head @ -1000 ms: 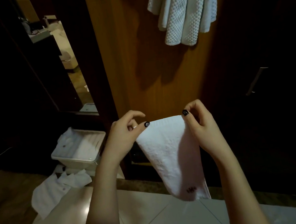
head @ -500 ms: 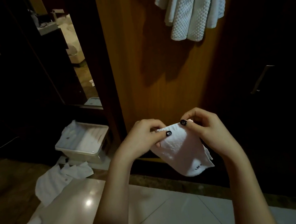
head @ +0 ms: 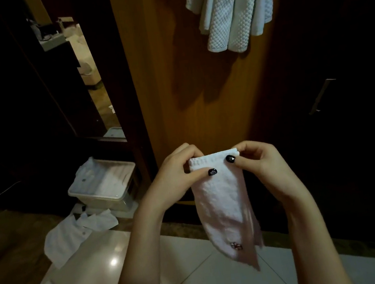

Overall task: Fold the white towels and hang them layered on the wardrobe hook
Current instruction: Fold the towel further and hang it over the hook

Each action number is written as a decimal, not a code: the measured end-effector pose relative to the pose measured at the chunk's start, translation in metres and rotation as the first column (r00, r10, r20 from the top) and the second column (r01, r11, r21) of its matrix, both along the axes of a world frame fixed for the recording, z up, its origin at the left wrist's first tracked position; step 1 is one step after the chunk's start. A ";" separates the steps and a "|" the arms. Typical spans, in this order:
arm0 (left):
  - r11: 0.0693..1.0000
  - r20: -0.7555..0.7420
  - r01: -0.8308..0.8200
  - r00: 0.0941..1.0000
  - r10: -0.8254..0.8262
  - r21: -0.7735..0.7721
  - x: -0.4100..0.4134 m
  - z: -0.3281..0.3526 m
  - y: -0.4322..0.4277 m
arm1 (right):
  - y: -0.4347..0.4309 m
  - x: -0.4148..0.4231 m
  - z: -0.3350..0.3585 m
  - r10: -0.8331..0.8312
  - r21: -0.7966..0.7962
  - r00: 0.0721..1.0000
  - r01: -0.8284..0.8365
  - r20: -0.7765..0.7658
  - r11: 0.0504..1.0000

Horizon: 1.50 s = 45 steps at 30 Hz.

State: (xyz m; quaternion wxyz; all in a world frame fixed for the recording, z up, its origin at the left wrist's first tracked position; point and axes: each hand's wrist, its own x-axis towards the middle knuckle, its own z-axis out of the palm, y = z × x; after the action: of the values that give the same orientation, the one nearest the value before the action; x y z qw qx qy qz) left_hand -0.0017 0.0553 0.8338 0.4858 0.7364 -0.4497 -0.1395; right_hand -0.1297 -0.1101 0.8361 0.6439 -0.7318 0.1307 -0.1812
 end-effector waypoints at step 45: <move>0.917 -0.183 -0.085 0.983 0.014 -0.389 -0.001 0.023 -0.031 | -0.003 0.050 0.041 -0.193 -0.010 0.939 0.205 0.286 0.979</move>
State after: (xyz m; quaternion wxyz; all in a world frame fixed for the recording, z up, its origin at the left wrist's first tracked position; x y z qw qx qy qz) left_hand -0.0026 0.0242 0.8570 0.6657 0.6191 -0.4049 -0.0980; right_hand -0.0802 -0.1135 0.8775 0.6198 -0.6938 0.1069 -0.3508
